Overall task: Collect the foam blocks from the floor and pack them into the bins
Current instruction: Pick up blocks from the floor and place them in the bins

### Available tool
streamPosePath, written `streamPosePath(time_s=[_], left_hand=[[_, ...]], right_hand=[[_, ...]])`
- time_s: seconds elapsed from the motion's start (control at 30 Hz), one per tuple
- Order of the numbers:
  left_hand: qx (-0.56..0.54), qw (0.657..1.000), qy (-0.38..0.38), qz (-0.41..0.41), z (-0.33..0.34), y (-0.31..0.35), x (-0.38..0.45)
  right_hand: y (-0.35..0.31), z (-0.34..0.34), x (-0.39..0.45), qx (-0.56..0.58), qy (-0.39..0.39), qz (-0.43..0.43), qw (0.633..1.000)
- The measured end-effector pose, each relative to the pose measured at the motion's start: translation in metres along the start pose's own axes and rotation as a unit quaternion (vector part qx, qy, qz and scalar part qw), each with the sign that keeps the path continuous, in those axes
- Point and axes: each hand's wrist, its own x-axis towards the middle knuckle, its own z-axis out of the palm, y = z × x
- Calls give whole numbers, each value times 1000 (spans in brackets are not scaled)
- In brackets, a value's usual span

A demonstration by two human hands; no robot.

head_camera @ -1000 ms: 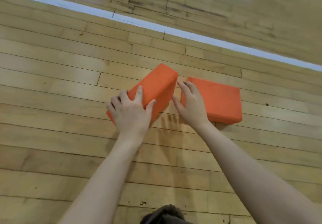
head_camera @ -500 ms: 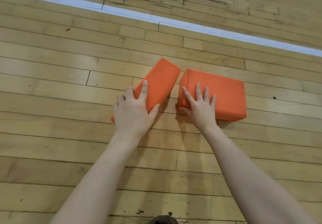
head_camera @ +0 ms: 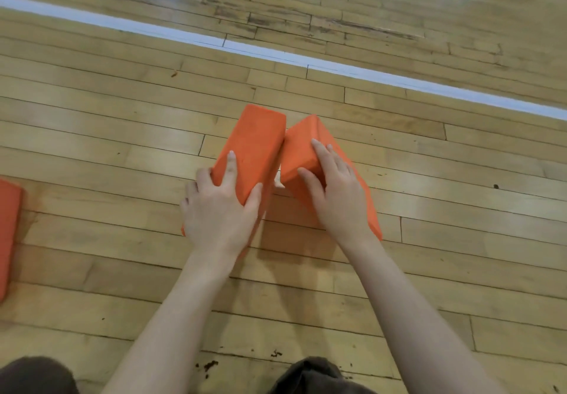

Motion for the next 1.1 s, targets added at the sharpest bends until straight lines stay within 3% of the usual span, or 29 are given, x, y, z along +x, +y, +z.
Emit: streamPosePath(time_s=[0.17,0.43,0.53,0.67,0.9,1.1], left_hand=[[-12,999,29,-8,-24,-22,-14],[-19,1000,-16,-18,-38,-20,-10],[-41,998,-35,-27,-33,-15,-10],[-67,996,-44,-25,-13,-16,-7],[-80,996,-15,-26,8,-17,18],[-115,993,-8,-25,9,-20,15]], right_hand=[[-28,-11,-11,112,35,10,993],[-27,-7,-17,96,-3,-38,995],[-17,-5,-22,131,22,-35,991],[-19,10,-8,90,93,-25,991],[-13,23,10,-26,79,-71,994],[-10,12,9,16,72,-85,994]])
